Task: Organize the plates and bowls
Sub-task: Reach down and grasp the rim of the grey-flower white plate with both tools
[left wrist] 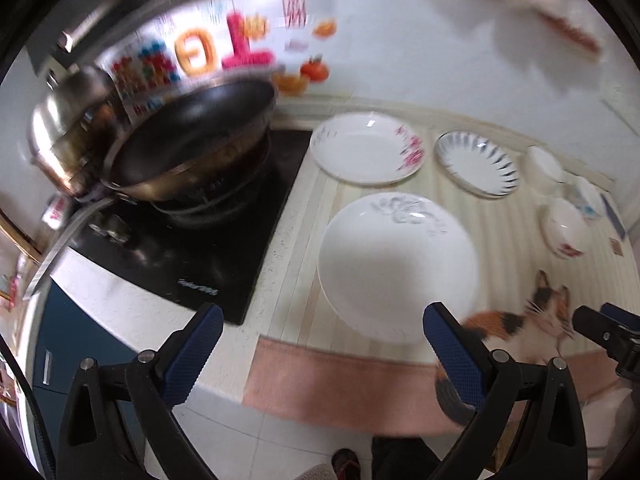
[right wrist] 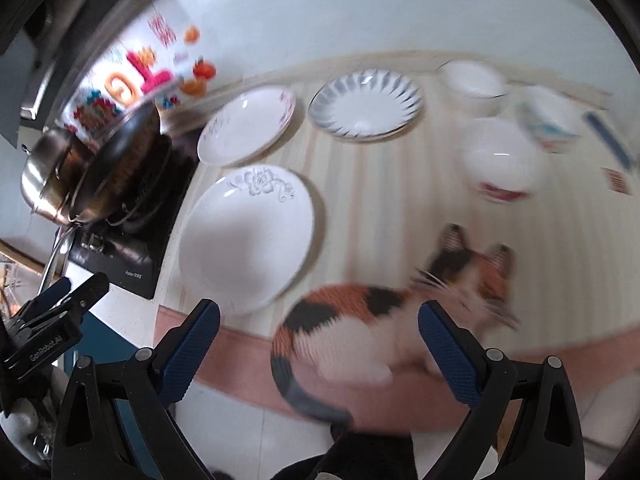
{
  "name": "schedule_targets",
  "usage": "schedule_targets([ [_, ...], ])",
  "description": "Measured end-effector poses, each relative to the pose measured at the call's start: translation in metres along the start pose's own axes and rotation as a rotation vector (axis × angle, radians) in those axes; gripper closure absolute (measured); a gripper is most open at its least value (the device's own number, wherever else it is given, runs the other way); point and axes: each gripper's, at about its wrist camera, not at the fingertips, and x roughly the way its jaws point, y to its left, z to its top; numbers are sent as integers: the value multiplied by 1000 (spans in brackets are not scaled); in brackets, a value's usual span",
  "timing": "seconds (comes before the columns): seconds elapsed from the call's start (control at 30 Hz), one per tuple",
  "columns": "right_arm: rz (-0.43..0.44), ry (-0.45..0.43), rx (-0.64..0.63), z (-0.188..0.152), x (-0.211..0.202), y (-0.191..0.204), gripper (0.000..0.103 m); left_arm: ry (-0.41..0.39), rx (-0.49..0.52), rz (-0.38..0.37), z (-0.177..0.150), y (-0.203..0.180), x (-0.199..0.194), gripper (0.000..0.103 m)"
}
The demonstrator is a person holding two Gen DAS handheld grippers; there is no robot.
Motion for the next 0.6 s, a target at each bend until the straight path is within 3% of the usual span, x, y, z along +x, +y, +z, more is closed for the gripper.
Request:
schedule_targets([
  [0.07, 32, 39, -13, 23, 38, 0, 8, 53, -27, -8, 13, 5, 33, 3],
  [0.2, 70, 143, -45, 61, 113, 0, 21, 175, -99, -24, 33, 15, 99, 19],
  [0.27, 91, 179, -50, 73, 140, -1, 29, 208, -127, -40, 40, 18, 123, 33],
  [0.33, 133, 228, -42, 82, 165, -3, 38, 250, -132, -50, 45, 17, 146, 55],
  [0.4, 167, 259, -45, 87, 181, -1, 49, 279, -138, -60, 45, 16, 159, 59],
  [0.47, 188, 287, -68, 89, 194, 3, 72, 300, -137, -67, 44, 13, 168, 61],
  [0.53, 195, 311, -86, 85, 197, 7, 80, 324, -141, -90, 41, 11, 175, 72],
  [0.6, 196, 319, -88, 83, 200, 8, 84, 324, -128, -94, 39, 7, 177, 73],
])
